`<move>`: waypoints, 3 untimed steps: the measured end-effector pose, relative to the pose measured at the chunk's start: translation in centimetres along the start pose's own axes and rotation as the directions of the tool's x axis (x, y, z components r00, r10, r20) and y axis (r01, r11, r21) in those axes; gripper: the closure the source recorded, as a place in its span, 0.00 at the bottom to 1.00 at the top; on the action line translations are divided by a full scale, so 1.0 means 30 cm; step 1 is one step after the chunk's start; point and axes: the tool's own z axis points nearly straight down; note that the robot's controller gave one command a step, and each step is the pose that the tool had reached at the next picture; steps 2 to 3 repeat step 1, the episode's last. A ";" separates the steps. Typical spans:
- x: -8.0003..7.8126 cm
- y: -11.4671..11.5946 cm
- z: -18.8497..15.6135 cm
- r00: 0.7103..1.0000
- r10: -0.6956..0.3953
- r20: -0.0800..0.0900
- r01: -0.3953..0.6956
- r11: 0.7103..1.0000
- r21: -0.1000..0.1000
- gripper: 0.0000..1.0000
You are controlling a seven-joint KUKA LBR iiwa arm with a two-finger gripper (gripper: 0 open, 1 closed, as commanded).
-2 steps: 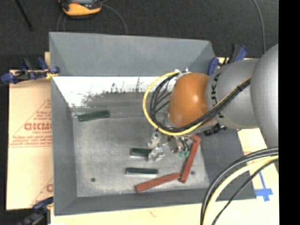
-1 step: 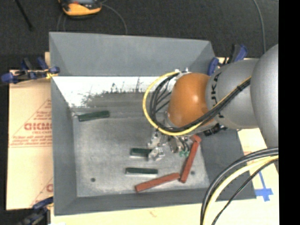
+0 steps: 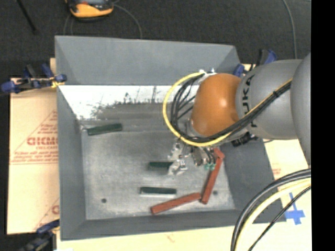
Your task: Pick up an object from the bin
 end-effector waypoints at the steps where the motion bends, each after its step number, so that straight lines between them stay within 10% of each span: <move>1: 0.047 -0.035 -0.446 1.000 -0.006 0.009 0.006 1.000 0.002 1.00; 3: 0.047 -0.035 -0.446 1.000 -0.006 0.009 0.006 1.000 0.002 1.00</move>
Offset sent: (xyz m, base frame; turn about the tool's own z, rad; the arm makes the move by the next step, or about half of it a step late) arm 0.0000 0.0000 0.0000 0.0000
